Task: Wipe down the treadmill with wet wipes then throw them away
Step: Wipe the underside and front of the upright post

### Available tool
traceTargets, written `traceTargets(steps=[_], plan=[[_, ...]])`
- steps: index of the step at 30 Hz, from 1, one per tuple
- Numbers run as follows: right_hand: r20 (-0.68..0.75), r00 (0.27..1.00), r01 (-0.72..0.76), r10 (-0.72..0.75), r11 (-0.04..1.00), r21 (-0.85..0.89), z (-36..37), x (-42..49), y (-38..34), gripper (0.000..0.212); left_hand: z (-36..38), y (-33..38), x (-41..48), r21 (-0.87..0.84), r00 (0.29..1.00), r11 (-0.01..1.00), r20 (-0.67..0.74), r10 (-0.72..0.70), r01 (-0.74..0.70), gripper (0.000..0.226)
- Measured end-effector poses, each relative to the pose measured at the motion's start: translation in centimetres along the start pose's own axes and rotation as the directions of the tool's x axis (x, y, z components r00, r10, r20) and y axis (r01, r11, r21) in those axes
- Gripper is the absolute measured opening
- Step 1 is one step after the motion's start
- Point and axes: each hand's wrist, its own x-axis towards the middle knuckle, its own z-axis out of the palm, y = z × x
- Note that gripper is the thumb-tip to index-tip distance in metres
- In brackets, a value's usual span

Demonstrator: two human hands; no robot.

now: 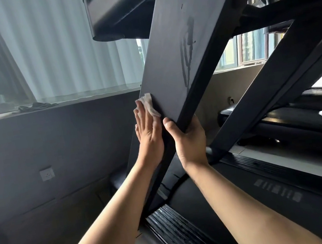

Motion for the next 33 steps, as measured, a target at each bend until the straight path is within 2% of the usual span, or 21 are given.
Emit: traceTargets(steps=[3,5,7,10,14,16,21,24,26,28,31,33], plan=[[0.002,0.999,0.044,-0.044,0.998,-0.052,-0.1,-0.2,-0.3,0.038,-0.3,0.5,1.8,-0.021,0.997,0.997,-0.032,-0.070,0.069,0.073],[0.015,0.997,0.076,-0.077,0.997,0.021,-0.2,-0.1,-1.1,0.035,-0.3,0.6,1.7,-0.022,0.996,0.997,-0.045,-0.077,0.076,0.071],[0.020,0.994,0.106,-0.108,0.991,0.079,-0.4,0.7,-2.3,0.039,-0.1,0.6,0.6,0.019,0.999,1.000,-0.033,-0.003,0.004,0.069],[-0.032,0.990,0.136,-0.134,0.989,0.064,-0.1,1.7,-3.6,0.034,0.7,1.3,-2.1,0.070,0.991,0.988,0.021,0.135,-0.136,0.055],[-0.066,0.993,0.106,-0.102,0.993,0.052,0.2,1.4,-3.5,0.035,1.2,2.2,-3.2,0.077,0.979,0.976,0.020,0.203,-0.204,0.049],[-0.055,0.994,0.102,-0.098,0.993,0.065,0.1,1.5,-3.6,0.036,0.9,2.3,-2.4,0.064,0.987,0.985,0.015,0.161,-0.162,0.053],[-0.037,0.995,0.096,-0.094,0.994,0.059,-0.2,1.6,-4.2,0.029,-0.2,3.4,1.8,-0.091,0.993,0.992,-0.066,-0.098,0.092,0.070],[-0.043,0.995,0.095,-0.093,0.994,0.051,-0.1,1.6,-4.2,0.027,-0.4,3.7,2.4,-0.093,0.990,0.988,-0.067,-0.128,0.121,0.059],[-0.045,0.995,0.092,-0.089,0.994,0.066,-0.2,1.6,-4.3,0.028,-0.3,4.0,1.1,-0.050,0.998,0.997,-0.028,-0.061,0.060,0.051],[-0.040,0.995,0.090,-0.088,0.994,0.068,-0.2,1.6,-4.3,0.030,-0.1,4.3,-0.5,-0.003,0.996,0.997,0.019,0.083,-0.083,0.050],[-0.069,0.995,0.076,-0.071,0.995,0.069,0.0,1.3,-4.6,0.030,0.2,4.1,-1.8,0.089,0.961,0.958,0.068,0.268,-0.273,0.055],[-0.086,0.993,0.082,-0.075,0.993,0.081,0.2,1.3,-4.6,0.032,-0.1,3.9,-1.7,0.127,0.935,0.927,0.094,0.343,-0.353,0.057]])
